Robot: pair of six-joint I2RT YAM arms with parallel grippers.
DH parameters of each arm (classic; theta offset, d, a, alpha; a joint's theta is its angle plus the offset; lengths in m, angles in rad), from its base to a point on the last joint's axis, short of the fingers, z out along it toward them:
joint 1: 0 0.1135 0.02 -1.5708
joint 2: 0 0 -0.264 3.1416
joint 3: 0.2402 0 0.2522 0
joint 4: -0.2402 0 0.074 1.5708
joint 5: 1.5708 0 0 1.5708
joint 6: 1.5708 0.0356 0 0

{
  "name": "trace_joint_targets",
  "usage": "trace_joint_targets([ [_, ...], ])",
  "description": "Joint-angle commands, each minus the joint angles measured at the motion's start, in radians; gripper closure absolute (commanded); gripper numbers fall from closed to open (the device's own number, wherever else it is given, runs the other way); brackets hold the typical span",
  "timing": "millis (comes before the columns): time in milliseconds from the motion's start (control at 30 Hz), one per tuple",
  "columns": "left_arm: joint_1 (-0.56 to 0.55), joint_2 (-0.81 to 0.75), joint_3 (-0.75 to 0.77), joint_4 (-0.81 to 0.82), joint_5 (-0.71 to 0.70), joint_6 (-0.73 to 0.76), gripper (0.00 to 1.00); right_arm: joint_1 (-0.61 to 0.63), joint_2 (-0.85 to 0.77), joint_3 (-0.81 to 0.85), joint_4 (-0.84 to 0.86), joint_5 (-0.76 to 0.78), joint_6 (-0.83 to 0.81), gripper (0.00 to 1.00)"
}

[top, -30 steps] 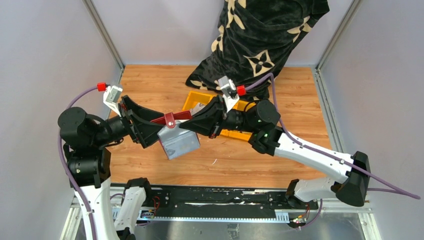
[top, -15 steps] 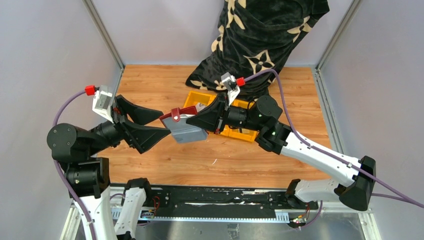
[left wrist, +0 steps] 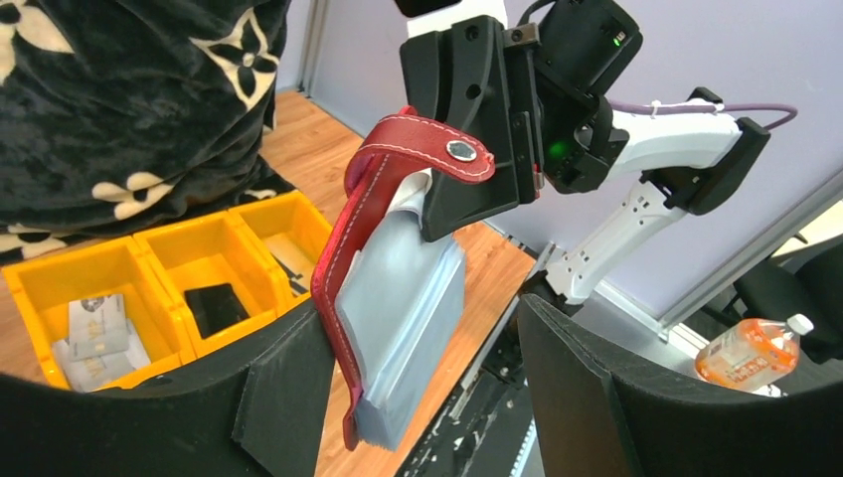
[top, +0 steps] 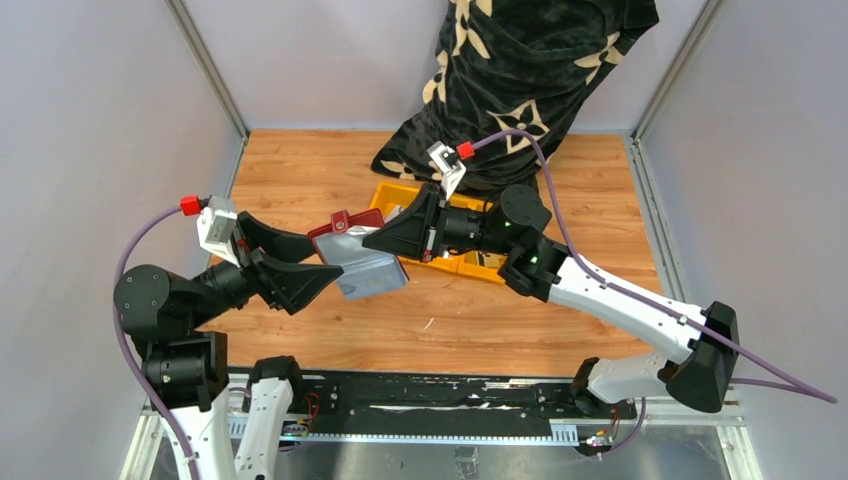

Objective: Take the credit cards out of the card holder
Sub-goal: Remove the credit card from the card holder.

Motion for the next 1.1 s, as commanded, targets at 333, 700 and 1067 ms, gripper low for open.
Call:
trace_joint_targets([
  [333, -0.004, -0.038, -0.068, 0.002, -0.011, 0.028, 0.71, 0.028, 0.108, 0.120, 0.175, -0.065, 0.161, 1.00],
  [700, -0.004, 0.006, -0.069, 0.231, -0.042, -0.275, 1.00, 0.033, 0.098, -0.114, 0.540, -0.185, 0.203, 0.42],
  [1067, -0.004, 0.020, -0.056, 0.293, -0.020, -0.387, 1.00, 0.027, 0.023, -0.267, 0.582, -0.228, 0.114, 0.52],
])
